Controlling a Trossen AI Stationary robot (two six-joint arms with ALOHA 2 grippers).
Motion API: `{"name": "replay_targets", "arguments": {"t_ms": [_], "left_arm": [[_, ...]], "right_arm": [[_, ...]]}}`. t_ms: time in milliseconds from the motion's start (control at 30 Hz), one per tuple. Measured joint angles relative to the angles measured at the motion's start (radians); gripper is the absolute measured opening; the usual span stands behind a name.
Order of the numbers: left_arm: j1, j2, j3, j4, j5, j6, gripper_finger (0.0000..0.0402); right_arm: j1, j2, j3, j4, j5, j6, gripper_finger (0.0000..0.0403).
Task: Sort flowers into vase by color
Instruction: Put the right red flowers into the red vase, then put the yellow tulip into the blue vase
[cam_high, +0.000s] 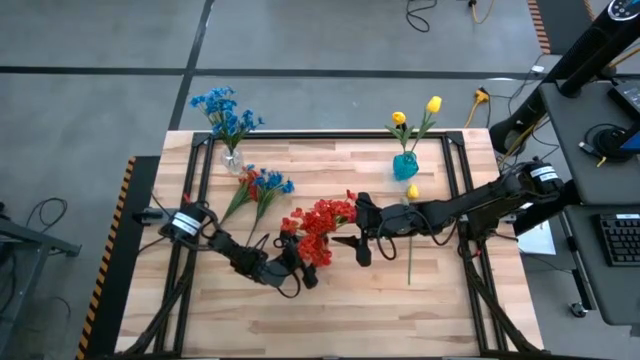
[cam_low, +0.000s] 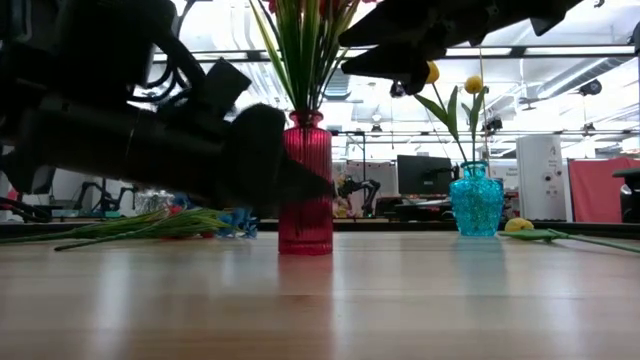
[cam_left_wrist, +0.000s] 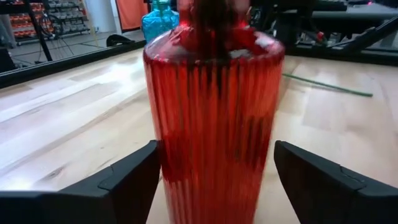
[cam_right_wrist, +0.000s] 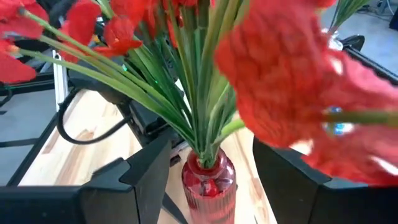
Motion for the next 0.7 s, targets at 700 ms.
{"name": "replay_targets", "arguments": {"t_ms": [700], "left_arm": [[-0.018,-0.089,-0.012,0.0,-0.002,0.102,0.0297]], "right_arm": [[0.0,-0.115,0.0,-0.185,0.001,0.047,0.0221]]}}
